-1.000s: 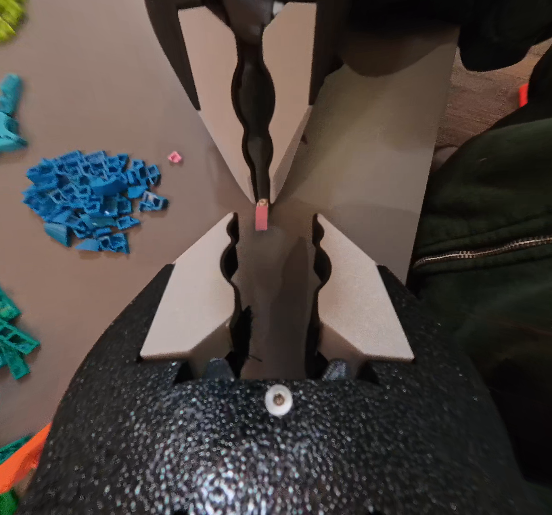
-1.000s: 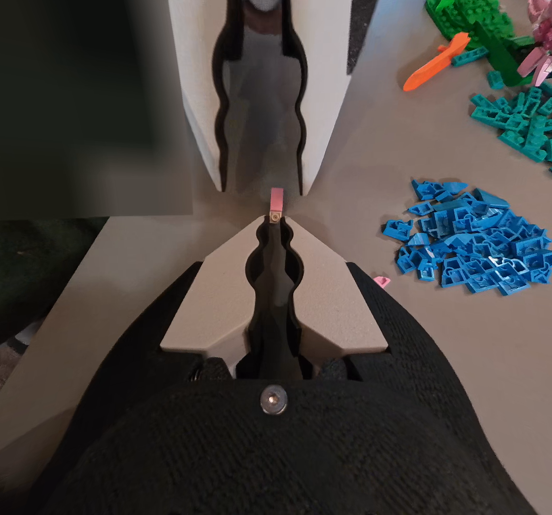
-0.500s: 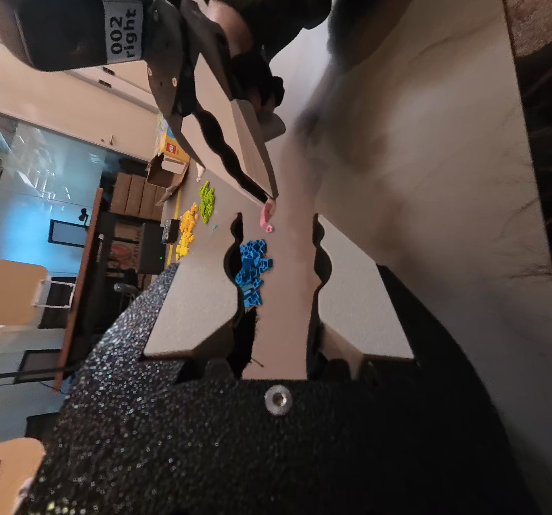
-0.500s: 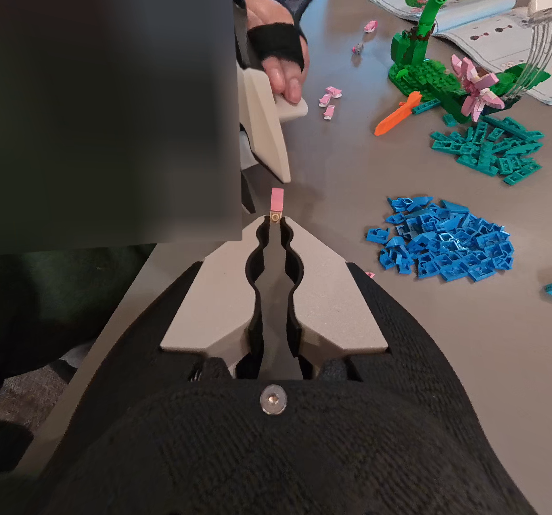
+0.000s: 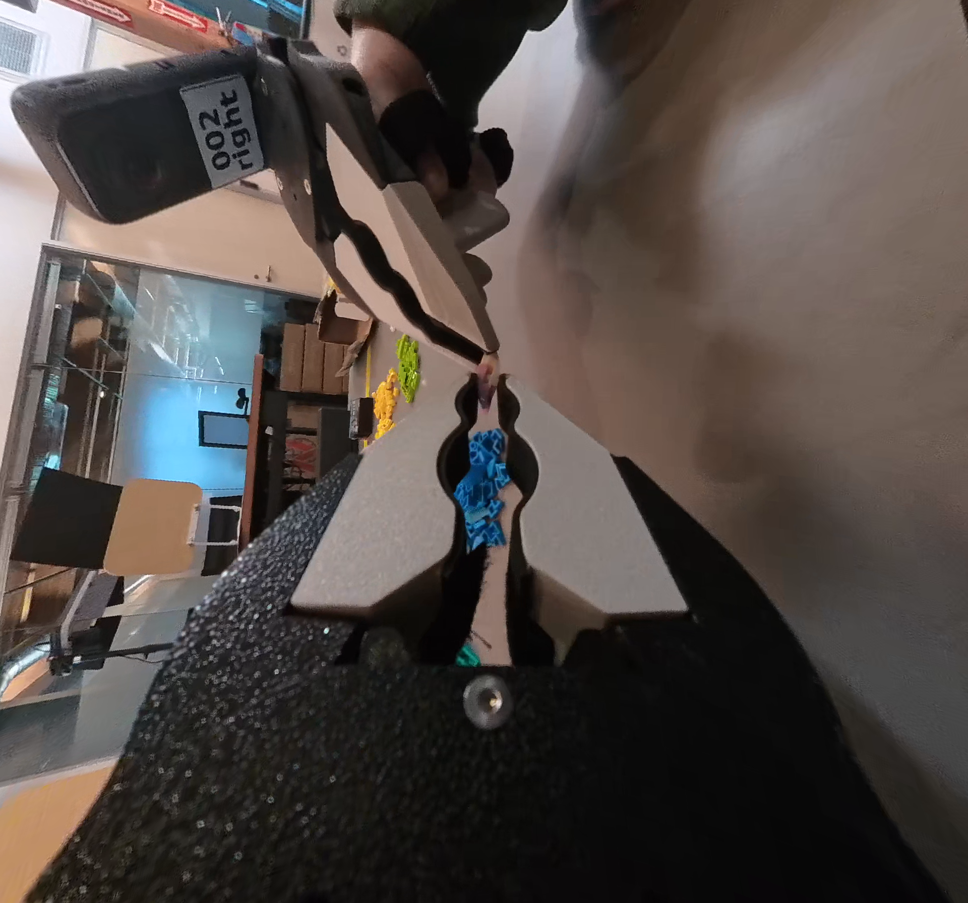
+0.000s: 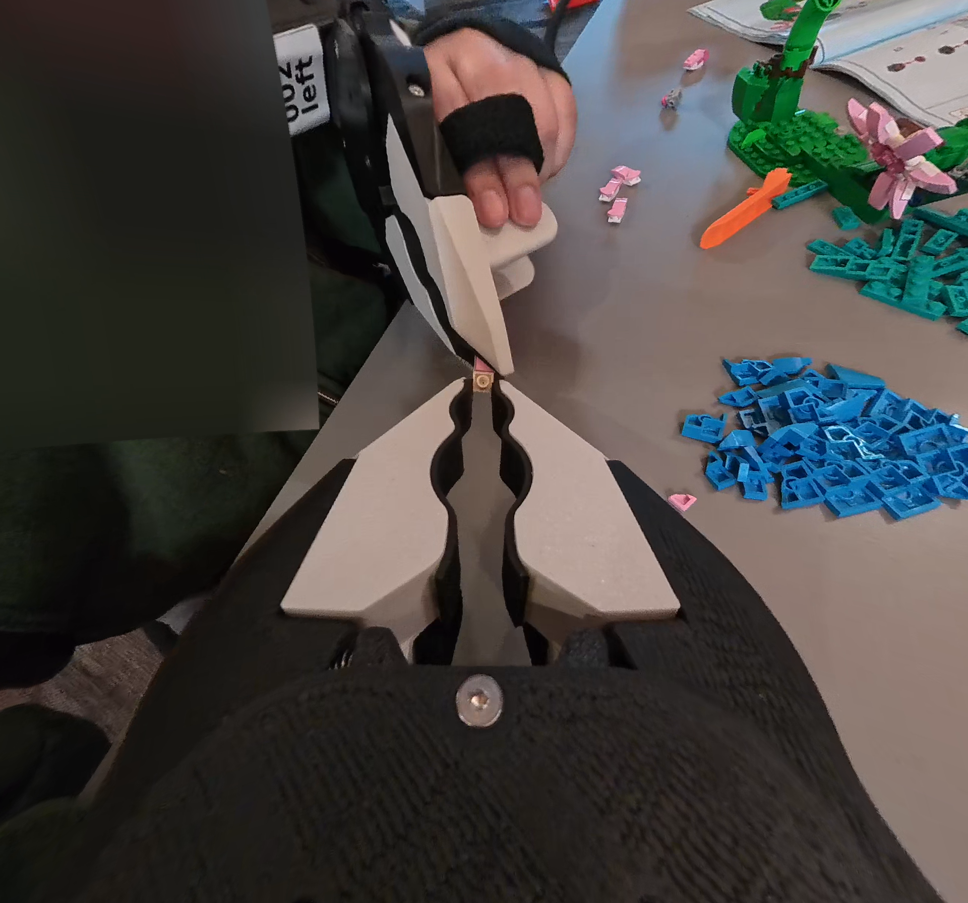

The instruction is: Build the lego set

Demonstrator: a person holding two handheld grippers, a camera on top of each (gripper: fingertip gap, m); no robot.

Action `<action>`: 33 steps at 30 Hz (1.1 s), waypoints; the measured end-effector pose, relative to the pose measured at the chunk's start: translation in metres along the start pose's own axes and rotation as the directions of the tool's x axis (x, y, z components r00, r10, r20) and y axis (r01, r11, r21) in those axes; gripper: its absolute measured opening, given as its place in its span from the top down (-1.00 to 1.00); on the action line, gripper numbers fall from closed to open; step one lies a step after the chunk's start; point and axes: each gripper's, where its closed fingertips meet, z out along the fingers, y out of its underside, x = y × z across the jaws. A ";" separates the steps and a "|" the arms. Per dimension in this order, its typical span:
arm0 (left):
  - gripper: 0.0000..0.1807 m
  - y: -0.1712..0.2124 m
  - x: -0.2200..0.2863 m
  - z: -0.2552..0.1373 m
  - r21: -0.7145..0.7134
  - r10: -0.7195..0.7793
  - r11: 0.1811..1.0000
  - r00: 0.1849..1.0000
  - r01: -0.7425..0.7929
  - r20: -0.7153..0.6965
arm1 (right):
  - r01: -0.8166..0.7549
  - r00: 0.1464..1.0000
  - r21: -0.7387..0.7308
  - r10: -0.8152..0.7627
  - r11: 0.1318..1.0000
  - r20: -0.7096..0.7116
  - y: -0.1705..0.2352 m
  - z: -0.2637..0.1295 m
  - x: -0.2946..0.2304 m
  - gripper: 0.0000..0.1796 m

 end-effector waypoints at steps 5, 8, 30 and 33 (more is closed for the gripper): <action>0.96 0.002 0.005 0.002 -0.008 -0.002 1.000 1.000 0.002 -0.026 | -0.048 0.999 -0.010 0.048 0.999 0.013 0.004 0.002 0.002 0.94; 0.97 0.007 0.009 0.004 -0.022 0.006 1.000 0.999 -0.007 -0.042 | -0.087 0.996 -0.015 0.088 0.996 0.005 0.008 0.004 0.006 0.94; 0.96 0.018 0.012 0.013 -0.039 -0.053 0.998 0.996 0.050 -0.070 | -0.115 0.992 -0.010 0.114 0.993 -0.049 0.014 0.003 0.019 0.94; 0.96 0.018 0.012 0.013 -0.038 -0.056 0.998 0.996 0.053 -0.075 | -0.117 0.992 -0.008 0.117 0.993 -0.050 0.014 0.003 0.020 0.94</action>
